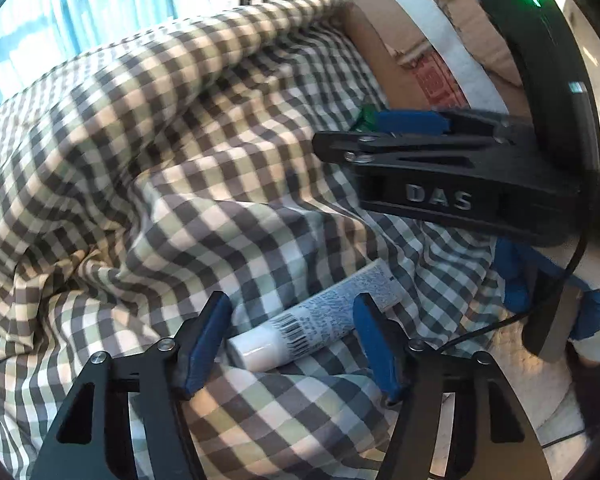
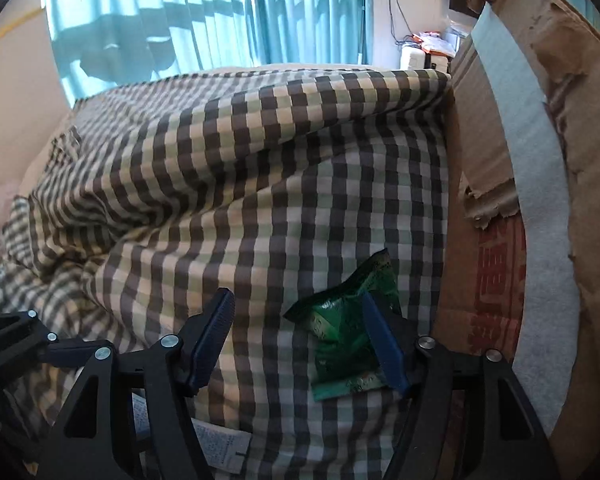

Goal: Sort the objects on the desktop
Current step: 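Grasp the white tube with the left tool while the right tool grasps the green packet, then lift the white tube and green packet and carry them over the cardboard box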

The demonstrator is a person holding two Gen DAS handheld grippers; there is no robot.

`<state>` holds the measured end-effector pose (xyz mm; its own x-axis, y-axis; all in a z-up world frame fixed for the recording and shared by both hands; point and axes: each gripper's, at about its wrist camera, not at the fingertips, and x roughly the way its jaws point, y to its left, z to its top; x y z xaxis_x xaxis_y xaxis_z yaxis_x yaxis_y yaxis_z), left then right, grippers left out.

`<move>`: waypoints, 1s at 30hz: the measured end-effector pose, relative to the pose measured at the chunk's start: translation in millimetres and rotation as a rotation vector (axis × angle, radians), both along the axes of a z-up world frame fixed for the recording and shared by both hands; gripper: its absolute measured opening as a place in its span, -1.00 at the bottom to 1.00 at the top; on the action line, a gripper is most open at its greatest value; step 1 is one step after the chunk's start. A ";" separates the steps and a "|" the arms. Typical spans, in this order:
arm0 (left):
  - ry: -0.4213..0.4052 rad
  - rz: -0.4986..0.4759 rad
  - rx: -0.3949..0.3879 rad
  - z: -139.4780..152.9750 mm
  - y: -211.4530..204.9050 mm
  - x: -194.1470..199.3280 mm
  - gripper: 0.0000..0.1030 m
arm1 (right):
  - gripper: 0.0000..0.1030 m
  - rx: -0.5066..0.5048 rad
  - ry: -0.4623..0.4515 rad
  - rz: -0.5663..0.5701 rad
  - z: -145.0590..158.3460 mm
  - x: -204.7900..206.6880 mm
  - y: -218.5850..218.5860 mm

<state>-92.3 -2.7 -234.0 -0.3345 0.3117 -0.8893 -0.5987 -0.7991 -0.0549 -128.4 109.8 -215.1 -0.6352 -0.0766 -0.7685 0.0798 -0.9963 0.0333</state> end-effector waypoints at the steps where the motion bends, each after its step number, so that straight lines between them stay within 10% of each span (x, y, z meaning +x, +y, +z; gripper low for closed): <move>1: 0.004 -0.026 -0.013 -1.6 5.1 2.6 0.22 | 0.27 0.016 -0.013 0.002 -2.7 -0.8 -0.4; 8: -0.030 0.026 0.006 -7.0 9.1 -14.9 -0.14 | 0.25 0.100 -0.049 0.003 -27.3 -6.2 -7.5; 14: 0.009 0.159 0.092 8.6 -11.2 -30.4 -0.50 | -0.56 -0.006 0.008 0.022 -11.2 11.3 11.7; 30: 0.175 0.343 0.232 77.3 -74.2 -12.2 -0.60 | -0.57 -0.189 0.231 0.130 57.5 59.1 23.2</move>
<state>-104.5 -76.9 -156.7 -0.5928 0.3411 -0.7296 -0.3174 -0.9315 -0.1776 -69.3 133.0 -157.7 -0.7666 -0.2961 -0.5698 0.2328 -0.9551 0.1832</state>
